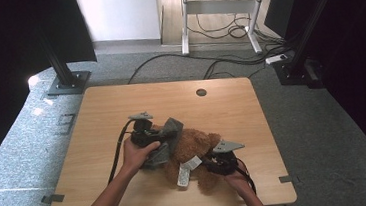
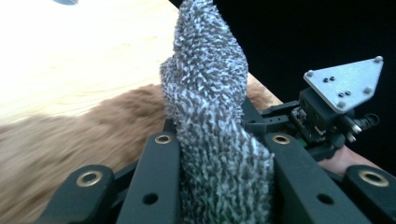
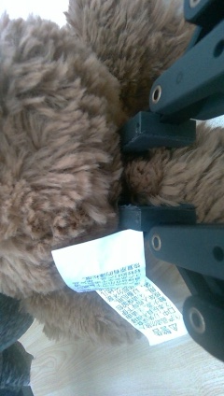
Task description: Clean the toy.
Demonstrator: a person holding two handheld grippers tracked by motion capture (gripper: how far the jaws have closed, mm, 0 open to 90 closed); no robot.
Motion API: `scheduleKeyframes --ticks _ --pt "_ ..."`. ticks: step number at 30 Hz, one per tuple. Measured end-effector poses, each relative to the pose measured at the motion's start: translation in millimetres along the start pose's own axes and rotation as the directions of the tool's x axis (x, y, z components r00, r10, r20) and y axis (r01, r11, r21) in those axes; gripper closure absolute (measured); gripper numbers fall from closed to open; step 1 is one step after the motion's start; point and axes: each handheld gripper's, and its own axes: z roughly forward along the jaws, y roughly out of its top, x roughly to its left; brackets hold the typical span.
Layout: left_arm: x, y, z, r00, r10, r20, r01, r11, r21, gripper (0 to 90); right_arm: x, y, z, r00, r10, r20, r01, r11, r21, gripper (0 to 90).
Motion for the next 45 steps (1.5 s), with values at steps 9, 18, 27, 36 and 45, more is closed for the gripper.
scheduleKeyframes --ticks 9,18,27,36,45 --pt "8.5 -6.6 6.7 0.9927 0.007 -0.12 -0.001 0.9989 0.048 75.6 -2.4 -5.4 -0.2 1.0 0.009 -0.001 -0.009 0.9999 0.014 71.9" --pt "37.1 -31.9 -38.6 0.9907 -0.061 -0.122 0.06 0.9981 -0.016 75.7 1.7 -5.9 3.1 0.9997 -0.01 -0.02 0.011 0.9994 0.033 77.2" --pt "48.8 -42.6 -69.3 0.9869 -0.097 -0.129 0.089 0.9939 -0.065 75.5 0.8 -7.1 4.2 0.9997 0.002 -0.024 -0.001 0.9993 0.038 77.4" --pt "70.0 -64.7 -95.9 0.9721 -0.17 -0.161 0.156 0.9831 -0.096 75.2 -0.2 -7.9 5.3 0.9996 0.008 -0.026 -0.007 0.9992 0.04 77.4" --pt "51.8 -43.5 -87.3 0.9884 -0.142 -0.053 0.134 0.982 -0.133 75.6 -0.4 -8.5 6.5 0.9998 0.009 -0.02 -0.008 0.9993 0.037 77.4"
